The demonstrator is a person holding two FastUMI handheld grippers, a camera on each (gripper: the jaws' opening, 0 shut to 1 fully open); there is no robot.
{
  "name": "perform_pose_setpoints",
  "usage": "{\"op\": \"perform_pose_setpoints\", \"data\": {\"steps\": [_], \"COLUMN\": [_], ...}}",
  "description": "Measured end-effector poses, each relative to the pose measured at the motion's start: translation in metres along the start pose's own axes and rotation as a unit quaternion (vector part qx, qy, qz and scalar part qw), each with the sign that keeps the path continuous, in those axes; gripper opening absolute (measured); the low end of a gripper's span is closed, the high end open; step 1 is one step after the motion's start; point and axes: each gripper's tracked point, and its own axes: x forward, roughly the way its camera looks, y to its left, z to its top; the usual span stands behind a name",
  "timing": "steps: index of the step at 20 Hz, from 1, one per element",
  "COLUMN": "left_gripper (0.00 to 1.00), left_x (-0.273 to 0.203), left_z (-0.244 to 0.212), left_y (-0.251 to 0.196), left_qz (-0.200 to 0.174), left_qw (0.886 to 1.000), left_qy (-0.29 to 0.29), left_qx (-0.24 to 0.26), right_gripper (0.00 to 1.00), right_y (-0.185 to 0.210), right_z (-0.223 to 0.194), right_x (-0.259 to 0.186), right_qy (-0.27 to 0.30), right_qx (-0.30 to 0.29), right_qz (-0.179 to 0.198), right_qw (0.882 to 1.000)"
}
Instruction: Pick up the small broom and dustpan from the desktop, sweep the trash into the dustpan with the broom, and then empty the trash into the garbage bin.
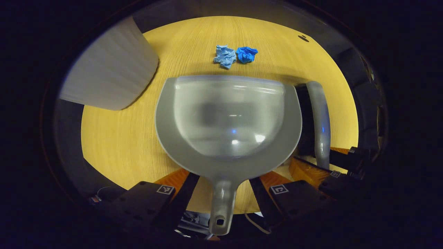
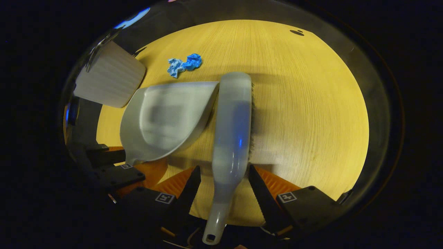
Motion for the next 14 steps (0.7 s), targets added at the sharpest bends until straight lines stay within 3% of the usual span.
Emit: {"op": "perform_pose_setpoints", "data": {"steps": [1, 2, 5, 6, 8, 9, 10, 11, 12, 14], "left_gripper": [0.83, 0.83, 0.83, 0.82, 0.79, 0.67, 0.56, 0.36, 0.33, 0.30], "left_x": [0.003, 0.006, 0.006, 0.006, 0.006, 0.008, 0.005, 0.006, 0.006, 0.007], "left_z": [0.003, 0.003, 0.008, 0.008, 0.008, 0.008, 0.009, 0.007, 0.009, 0.008], "left_y": [0.001, 0.002, 0.003, 0.003, 0.004, 0.003, 0.003, 0.002, 0.001, 0.001], "left_qz": [-0.002, -0.002, -0.003, -0.003, -0.004, -0.005, -0.007, -0.007, -0.008, -0.010], "left_qw": [1.000, 1.000, 1.000, 1.000, 0.999, 0.999, 0.999, 0.999, 0.999, 0.999], "left_qy": [0.002, 0.007, 0.008, 0.010, 0.019, 0.020, 0.019, 0.018, 0.010, -0.001], "left_qx": [0.007, 0.011, 0.014, 0.019, 0.041, 0.042, 0.031, 0.027, 0.035, 0.051], "right_gripper": [0.84, 0.92, 0.88, 0.75, 0.60, 0.56, 0.47, 0.46, 0.51, 0.46], "right_y": [-0.001, -0.001, -0.011, -0.014, -0.021, -0.022, -0.022, -0.023, -0.022, -0.022], "right_z": [-0.001, -0.002, 0.000, 0.000, -0.001, -0.001, -0.001, -0.002, -0.001, -0.001], "right_x": [0.001, 0.003, 0.004, 0.004, 0.005, 0.004, 0.001, 0.002, 0.003, 0.004], "right_qy": [-0.001, -0.001, -0.004, -0.004, 0.001, 0.006, 0.009, 0.011, 0.012, 0.010], "right_qx": [0.005, 0.009, 0.023, 0.024, 0.017, 0.013, 0.011, 0.010, 0.014, 0.009], "right_qz": [-0.008, -0.017, -0.054, -0.067, -0.093, -0.096, -0.096, -0.096, -0.098, -0.097], "right_qw": [1.000, 1.000, 0.998, 0.997, 0.996, 0.995, 0.995, 0.995, 0.995, 0.995]}}
